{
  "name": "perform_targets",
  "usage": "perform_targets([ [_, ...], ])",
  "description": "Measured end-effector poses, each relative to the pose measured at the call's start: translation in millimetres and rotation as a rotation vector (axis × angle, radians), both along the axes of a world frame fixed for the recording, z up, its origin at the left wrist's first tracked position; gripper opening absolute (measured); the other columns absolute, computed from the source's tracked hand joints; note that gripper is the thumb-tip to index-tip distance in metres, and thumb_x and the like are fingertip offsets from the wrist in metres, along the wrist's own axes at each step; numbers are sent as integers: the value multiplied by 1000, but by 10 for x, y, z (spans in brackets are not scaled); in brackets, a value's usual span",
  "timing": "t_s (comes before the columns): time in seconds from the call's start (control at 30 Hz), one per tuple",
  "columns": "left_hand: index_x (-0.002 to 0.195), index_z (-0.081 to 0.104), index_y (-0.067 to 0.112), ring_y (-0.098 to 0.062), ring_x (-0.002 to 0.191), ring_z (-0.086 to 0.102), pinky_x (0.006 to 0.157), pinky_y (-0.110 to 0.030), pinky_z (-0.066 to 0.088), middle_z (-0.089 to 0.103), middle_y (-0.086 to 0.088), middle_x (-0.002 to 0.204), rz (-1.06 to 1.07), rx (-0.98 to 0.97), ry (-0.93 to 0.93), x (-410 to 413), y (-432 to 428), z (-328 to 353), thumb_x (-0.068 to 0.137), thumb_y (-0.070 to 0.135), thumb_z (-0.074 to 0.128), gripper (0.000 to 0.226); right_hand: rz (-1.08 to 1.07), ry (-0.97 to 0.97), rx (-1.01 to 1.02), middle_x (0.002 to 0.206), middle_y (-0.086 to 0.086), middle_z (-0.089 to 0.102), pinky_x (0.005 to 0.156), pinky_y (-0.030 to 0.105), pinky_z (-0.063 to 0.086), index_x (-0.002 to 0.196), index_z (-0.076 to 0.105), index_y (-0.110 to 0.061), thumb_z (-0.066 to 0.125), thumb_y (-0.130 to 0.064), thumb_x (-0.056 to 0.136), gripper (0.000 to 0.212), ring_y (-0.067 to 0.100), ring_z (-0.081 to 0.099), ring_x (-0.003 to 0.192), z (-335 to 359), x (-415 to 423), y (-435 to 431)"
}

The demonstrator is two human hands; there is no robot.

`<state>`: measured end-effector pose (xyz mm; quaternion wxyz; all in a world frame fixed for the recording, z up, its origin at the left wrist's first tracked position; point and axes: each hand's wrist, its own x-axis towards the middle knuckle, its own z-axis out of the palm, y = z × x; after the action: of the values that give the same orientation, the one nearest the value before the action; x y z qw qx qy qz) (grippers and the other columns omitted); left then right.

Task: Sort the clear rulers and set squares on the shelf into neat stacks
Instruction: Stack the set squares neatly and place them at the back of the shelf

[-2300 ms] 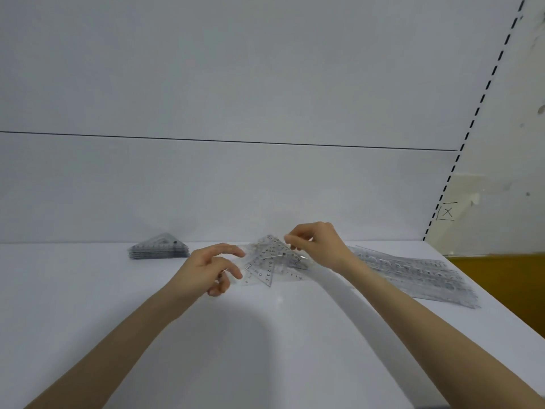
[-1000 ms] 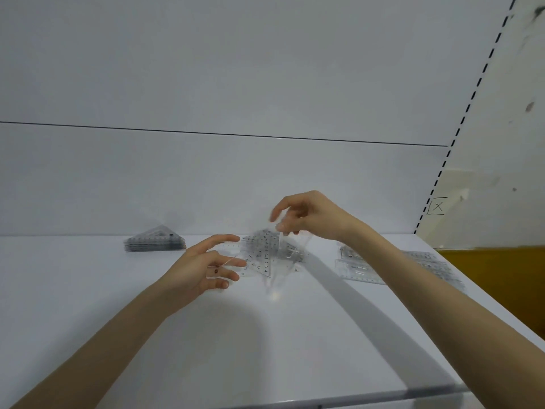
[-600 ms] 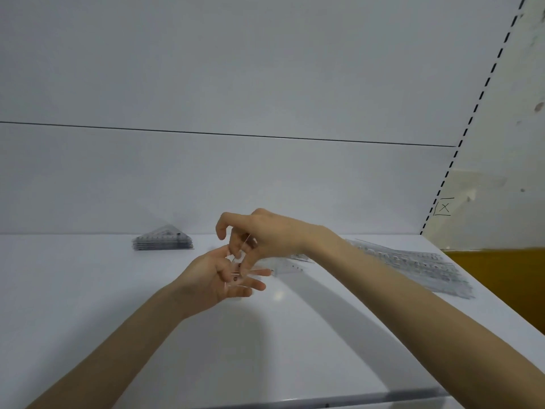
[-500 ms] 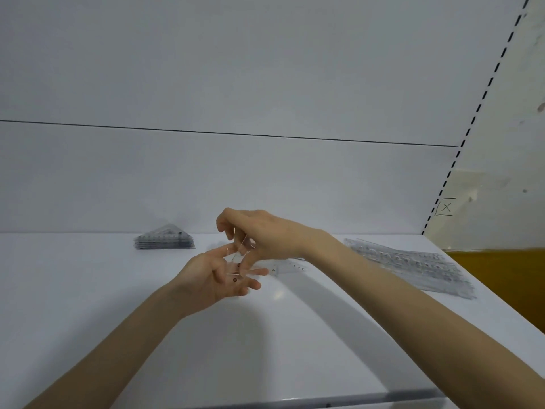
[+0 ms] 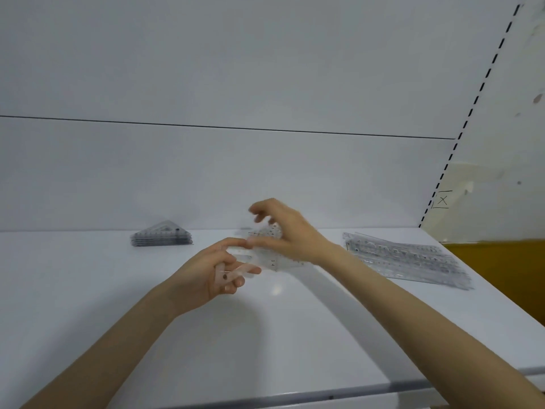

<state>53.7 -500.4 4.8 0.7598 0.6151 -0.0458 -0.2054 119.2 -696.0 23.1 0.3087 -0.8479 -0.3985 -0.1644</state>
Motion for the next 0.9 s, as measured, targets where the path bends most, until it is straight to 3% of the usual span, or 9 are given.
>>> perform_targets([
  [0.07, 100, 64, 16, -22, 56, 47, 47, -24, 40, 65, -32, 102, 23, 16, 13, 23, 61, -15, 91, -2, 34, 36, -158, -24, 82, 112, 2, 63, 83, 26, 48, 117, 59, -9, 63, -21, 92, 28, 8, 60, 95, -18, 98, -278],
  [0.17, 93, 66, 19, -20, 53, 46, 45, -24, 37, 68, -28, 99, 73, 79, -13, 51, 135, -24, 80, 3, 56, 23, -327, 63, -60, 109, 0, 68, 88, 33, 48, 113, 66, -13, 60, -22, 94, 22, 13, 60, 99, -78, 199, -594],
  [0.3, 100, 63, 13, -19, 50, 42, 42, -22, 31, 64, -19, 82, 122, 223, -105, 89, 152, -63, 68, 0, 77, 38, -292, 204, -344, 128, -4, 60, 100, 31, 38, 124, 62, -22, 64, -46, 88, 44, 16, 47, 124, -205, 170, -544],
  [0.43, 97, 63, 13, -18, 46, 41, 42, -22, 30, 58, -25, 85, 169, 230, -114, 102, 110, -89, 48, 11, 82, 52, -387, 174, -406, 135, -5, 52, 103, 35, 37, 135, 50, -24, 62, -66, 77, 73, 17, 37, 128, -302, 94, -220],
  [0.5, 98, 62, 12, -18, 47, 41, 43, -23, 31, 57, -25, 86, 177, 218, -120, 96, 124, -85, 41, 18, 82, 61, -342, 152, -460, 141, -6, 46, 107, 34, 33, 142, 41, -26, 66, -68, 73, 85, 18, 32, 132, -328, 148, -121],
  [0.57, 99, 62, 12, -19, 49, 42, 44, -24, 32, 59, -26, 87, 178, 210, -121, 78, 162, -63, 39, 20, 82, 64, -239, 218, -507, 149, -7, 37, 113, 32, 24, 146, 34, -26, 71, -62, 73, 90, 16, 22, 139, -287, 282, -100],
  [0.63, 100, 62, 12, -19, 49, 43, 43, -23, 33, 59, -25, 87, 184, 198, -124, 58, 208, -44, 40, 20, 82, 64, -156, 283, -574, 154, -7, 31, 116, 33, 18, 148, 32, -26, 69, -52, 81, 81, 15, 16, 143, -202, 445, -107],
  [0.77, 100, 62, 11, -19, 49, 46, 41, -22, 35, 57, -25, 88, 209, 186, -117, 36, 253, -48, 39, 18, 82, 64, -82, 240, -706, 145, -2, 45, 113, 38, 27, 139, 49, -24, 63, -23, 91, 50, 18, 29, 137, -73, 673, -114],
  [0.9, 101, 61, 10, -20, 49, 48, 40, -22, 37, 58, -25, 89, 225, 180, -111, 40, 299, -53, 40, 19, 82, 65, -60, 239, -571, 130, 5, 57, 103, 30, 34, 124, 63, -16, 67, -11, 86, 39, 20, 41, 123, -100, 751, -110],
])
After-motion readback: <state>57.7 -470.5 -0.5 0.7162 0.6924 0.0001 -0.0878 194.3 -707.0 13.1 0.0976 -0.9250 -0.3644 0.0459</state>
